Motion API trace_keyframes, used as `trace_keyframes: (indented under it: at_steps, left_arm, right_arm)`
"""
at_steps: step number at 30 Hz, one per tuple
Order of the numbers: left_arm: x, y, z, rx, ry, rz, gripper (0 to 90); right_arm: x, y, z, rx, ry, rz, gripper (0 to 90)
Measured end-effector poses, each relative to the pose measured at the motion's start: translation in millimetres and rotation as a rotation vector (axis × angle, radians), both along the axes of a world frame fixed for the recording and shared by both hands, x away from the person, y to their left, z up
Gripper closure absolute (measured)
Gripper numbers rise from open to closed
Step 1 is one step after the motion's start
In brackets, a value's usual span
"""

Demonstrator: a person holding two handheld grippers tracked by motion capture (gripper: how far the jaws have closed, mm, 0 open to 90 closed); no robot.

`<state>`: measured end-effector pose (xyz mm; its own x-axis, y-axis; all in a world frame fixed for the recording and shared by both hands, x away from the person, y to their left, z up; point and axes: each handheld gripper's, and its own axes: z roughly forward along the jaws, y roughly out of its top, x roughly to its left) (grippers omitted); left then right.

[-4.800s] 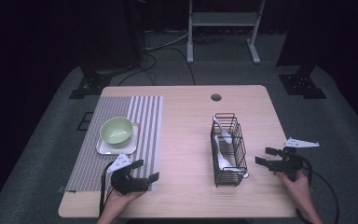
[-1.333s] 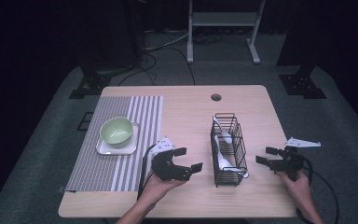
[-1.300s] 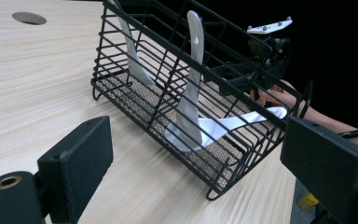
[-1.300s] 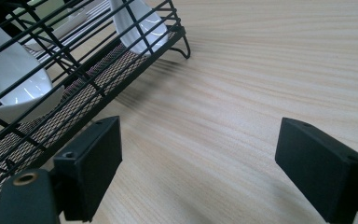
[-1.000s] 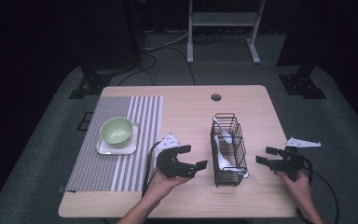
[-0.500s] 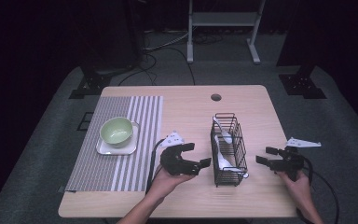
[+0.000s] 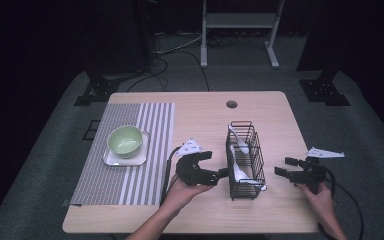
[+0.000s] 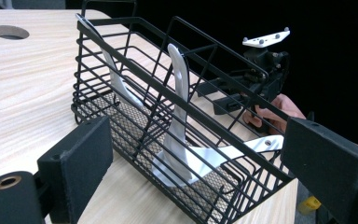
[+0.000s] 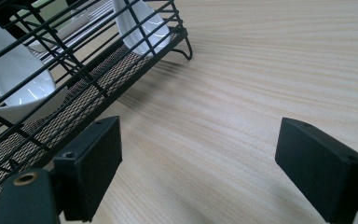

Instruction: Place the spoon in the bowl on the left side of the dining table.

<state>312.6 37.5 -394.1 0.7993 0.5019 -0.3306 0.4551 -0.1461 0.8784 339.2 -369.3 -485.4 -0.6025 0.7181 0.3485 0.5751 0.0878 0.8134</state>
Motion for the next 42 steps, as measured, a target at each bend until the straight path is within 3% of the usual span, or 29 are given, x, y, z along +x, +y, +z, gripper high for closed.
trace_keyframes:
  at_steps: [31,41,42]
  left_arm:
    - [17.5,-29.0,7.7,0.009,-0.013,0.012,8.5]
    - [21.7,-35.1,9.9,0.016,-0.044,0.044,16.1]
    - [22.1,-34.7,9.3,0.011,-0.051,0.042,19.8]
  right_arm:
    - [0.1,-0.3,0.1,0.004,-0.004,0.005,13.5]
    - [-0.1,-0.6,0.3,0.011,-0.005,0.004,13.5]
    - [-0.1,-0.6,0.3,0.012,-0.005,0.004,13.5]
